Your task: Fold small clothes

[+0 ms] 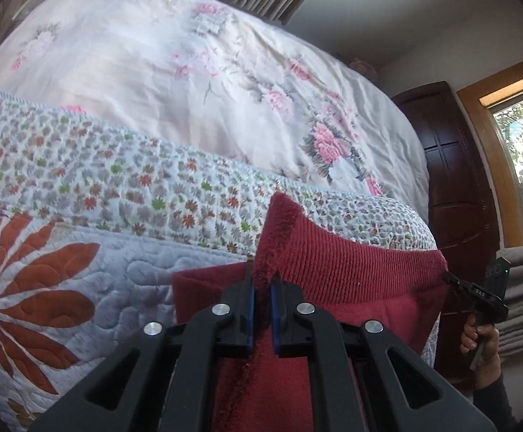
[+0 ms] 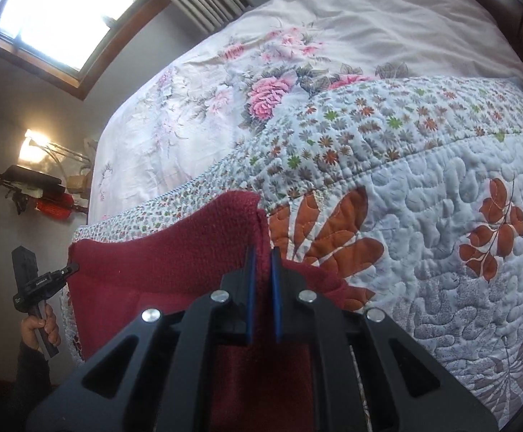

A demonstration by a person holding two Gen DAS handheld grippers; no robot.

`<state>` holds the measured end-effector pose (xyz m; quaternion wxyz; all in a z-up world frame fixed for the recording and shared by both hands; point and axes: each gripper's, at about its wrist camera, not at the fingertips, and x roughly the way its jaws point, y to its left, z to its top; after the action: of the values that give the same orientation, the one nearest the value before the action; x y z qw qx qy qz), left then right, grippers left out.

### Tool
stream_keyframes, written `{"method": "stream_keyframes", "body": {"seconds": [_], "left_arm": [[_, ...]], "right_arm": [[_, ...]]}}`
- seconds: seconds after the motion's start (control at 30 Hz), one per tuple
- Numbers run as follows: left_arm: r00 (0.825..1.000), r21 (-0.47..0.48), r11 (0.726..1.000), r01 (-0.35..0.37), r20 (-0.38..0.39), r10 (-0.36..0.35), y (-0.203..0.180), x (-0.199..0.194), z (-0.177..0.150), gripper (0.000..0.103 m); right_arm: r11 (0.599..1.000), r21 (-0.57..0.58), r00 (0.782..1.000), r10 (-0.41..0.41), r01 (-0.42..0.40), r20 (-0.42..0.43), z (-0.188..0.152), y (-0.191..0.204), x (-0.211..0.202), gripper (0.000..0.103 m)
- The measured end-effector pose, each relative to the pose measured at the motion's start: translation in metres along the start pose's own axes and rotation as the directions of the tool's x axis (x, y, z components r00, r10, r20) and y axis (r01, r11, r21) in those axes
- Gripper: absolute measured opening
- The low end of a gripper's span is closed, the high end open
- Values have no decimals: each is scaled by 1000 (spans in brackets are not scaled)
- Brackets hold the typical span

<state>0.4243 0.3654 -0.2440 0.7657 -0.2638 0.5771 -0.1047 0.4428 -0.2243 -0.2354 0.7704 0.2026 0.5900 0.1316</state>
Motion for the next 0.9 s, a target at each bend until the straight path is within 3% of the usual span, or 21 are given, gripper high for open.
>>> {"method": "stream_keyframes", "body": {"seconds": [0.13, 0.33, 0.43, 0.6, 0.8, 0.9], "left_arm": [[997, -14, 998, 67, 45, -66, 0, -16, 4, 6], [993, 50, 996, 70, 96, -75, -23, -37, 28, 6], [993, 27, 998, 62, 100, -64, -17, -27, 43, 6], [1000, -7, 1000, -2, 13, 2, 0, 22, 51, 6], [996, -81, 994, -66, -72, 61, 31, 62, 39, 6], [994, -107, 992, -63, -94, 53, 38, 65, 33, 8]], "right_arm": [[1000, -15, 999, 23, -23, 31, 4, 8, -11, 7], [999, -38, 997, 38, -36, 72, 30, 24, -22, 7], [999, -27, 997, 28, -26, 74, 40, 24, -13, 7], [1000, 13, 999, -16, 16, 28, 44, 8, 20, 7], [996, 62, 998, -63, 64, -27, 38, -15, 53, 8], [992, 81, 994, -88, 92, -57, 32, -24, 64, 22]]}}
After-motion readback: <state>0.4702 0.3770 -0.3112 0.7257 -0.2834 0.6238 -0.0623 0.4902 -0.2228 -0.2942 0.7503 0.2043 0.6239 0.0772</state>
